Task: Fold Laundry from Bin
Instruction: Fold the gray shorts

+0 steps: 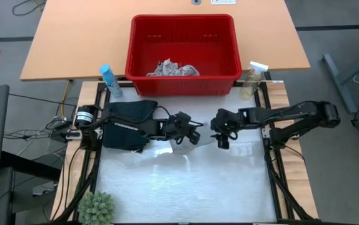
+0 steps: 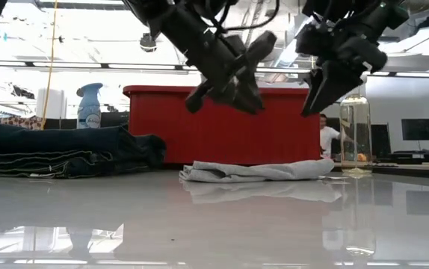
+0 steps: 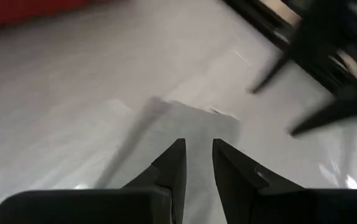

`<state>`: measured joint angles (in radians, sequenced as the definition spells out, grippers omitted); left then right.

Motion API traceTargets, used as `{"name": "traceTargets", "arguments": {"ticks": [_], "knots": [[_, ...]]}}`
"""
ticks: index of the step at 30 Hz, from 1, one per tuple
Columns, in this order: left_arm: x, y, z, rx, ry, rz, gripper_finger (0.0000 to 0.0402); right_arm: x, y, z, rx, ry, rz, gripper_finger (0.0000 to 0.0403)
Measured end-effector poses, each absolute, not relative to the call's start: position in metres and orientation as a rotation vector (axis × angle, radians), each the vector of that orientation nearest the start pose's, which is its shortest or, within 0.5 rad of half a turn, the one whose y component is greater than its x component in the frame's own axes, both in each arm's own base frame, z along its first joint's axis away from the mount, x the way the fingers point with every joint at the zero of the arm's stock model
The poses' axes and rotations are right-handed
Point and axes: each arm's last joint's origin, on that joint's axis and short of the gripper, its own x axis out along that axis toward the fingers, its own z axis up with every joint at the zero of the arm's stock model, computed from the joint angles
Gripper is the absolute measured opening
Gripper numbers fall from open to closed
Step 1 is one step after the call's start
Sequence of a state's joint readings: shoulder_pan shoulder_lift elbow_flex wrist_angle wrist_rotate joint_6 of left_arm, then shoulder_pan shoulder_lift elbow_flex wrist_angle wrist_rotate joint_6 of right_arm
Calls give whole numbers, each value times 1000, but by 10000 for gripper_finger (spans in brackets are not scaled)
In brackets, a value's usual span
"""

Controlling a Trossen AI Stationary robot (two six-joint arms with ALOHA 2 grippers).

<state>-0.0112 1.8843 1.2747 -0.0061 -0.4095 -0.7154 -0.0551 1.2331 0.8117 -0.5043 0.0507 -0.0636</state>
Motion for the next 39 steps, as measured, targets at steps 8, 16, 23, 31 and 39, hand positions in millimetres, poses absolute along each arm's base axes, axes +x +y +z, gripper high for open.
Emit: {"name": "traceTargets", "arguments": {"ticks": [8,16,23,31,39], "knots": [[415,-15,213,-724,281,674,66,234,-13,233,350,872,-331,193],[413,-28,215,-739,221,718,66,225,-35,204,609,875,-596,222],[415,-29,216,-792,223,672,66,217,-63,195,720,870,-553,259],[423,-31,190,-862,298,618,68,217,-69,194,669,871,-534,261],[425,-29,184,-854,321,619,69,236,-74,167,673,939,-499,261]]}}
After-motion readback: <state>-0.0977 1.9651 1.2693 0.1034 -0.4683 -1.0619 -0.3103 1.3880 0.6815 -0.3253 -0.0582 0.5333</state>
